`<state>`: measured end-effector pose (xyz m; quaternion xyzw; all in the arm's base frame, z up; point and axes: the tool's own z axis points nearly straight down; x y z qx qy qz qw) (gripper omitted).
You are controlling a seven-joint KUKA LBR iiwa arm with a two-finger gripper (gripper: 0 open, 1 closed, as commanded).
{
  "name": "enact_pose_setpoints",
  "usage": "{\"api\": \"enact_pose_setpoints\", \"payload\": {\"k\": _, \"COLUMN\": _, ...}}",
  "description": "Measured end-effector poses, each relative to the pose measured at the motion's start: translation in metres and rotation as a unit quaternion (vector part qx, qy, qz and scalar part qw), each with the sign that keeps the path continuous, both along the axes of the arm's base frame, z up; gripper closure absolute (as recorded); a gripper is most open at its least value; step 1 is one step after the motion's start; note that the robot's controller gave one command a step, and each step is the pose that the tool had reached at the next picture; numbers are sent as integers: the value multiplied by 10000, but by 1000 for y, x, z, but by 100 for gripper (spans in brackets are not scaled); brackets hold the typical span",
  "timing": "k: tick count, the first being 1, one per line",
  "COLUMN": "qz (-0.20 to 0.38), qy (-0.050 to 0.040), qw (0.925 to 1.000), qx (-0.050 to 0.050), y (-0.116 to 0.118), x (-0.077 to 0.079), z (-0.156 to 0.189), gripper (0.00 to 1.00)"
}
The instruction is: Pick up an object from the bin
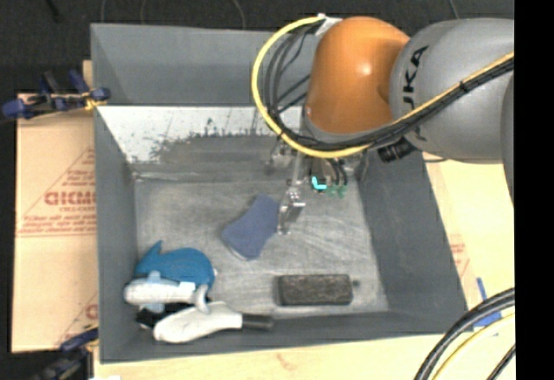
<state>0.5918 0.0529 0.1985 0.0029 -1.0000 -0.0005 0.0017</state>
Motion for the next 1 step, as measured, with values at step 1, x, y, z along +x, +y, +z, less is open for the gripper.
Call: {"api": "enact_pose_setpoints", "payload": {"k": 1, "qz": -3, "qy": -37, "qw": 10000, "qx": 3, "y": 0, "x": 2, "z": 4, "gripper": 0}}
